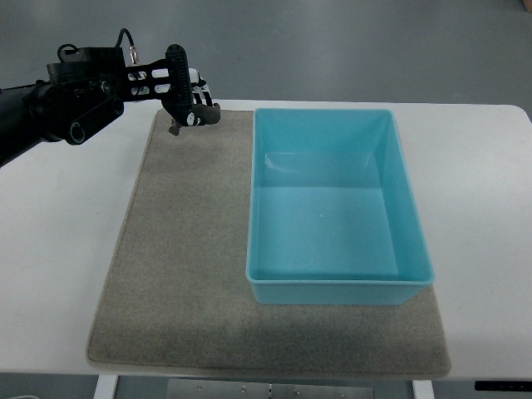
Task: Place brown hippo in blue box with left hand
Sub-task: 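Lift the hippo with the left hand and carry it toward the blue box, then lower the hippo into the blue box and open the left hand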
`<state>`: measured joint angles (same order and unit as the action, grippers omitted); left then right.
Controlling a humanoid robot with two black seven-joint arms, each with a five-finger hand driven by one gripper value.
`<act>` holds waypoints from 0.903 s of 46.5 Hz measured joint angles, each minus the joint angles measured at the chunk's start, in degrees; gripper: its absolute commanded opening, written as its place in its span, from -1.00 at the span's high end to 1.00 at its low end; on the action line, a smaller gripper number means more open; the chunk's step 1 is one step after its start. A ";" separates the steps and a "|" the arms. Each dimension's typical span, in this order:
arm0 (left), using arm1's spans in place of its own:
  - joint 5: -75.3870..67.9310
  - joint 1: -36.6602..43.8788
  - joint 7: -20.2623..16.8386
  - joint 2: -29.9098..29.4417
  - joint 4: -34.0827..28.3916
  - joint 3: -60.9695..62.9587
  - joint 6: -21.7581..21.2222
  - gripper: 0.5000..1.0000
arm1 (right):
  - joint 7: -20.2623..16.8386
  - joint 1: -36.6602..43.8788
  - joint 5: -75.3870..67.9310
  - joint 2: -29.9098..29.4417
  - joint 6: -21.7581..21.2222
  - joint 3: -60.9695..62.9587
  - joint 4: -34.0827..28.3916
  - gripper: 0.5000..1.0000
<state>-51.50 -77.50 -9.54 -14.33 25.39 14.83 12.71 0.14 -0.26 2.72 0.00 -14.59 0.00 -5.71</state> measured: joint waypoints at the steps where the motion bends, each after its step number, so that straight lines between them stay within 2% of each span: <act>1: -0.01 -0.44 -0.06 -0.37 0.56 -0.41 0.18 1.00 | 0.00 -0.02 0.00 0.00 0.00 0.00 0.00 -0.74; 16: -0.13 -5.43 -0.22 -5.24 8.29 -4.90 2.41 1.00 | 0.01 -0.01 0.00 0.00 0.00 0.00 0.00 -0.74; 31: -1.15 -11.66 -0.22 -7.25 22.14 -6.34 3.21 1.00 | 0.04 -0.01 0.00 0.00 0.00 0.00 0.00 -0.74; 42: -2.72 -15.61 -0.22 -6.43 30.28 -6.37 3.38 1.00 | 0.01 -0.01 0.00 0.00 0.00 0.00 0.00 -0.74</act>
<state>-54.22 -93.11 -9.76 -20.76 55.67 8.46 16.09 0.15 -0.26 2.72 0.00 -14.59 0.00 -5.71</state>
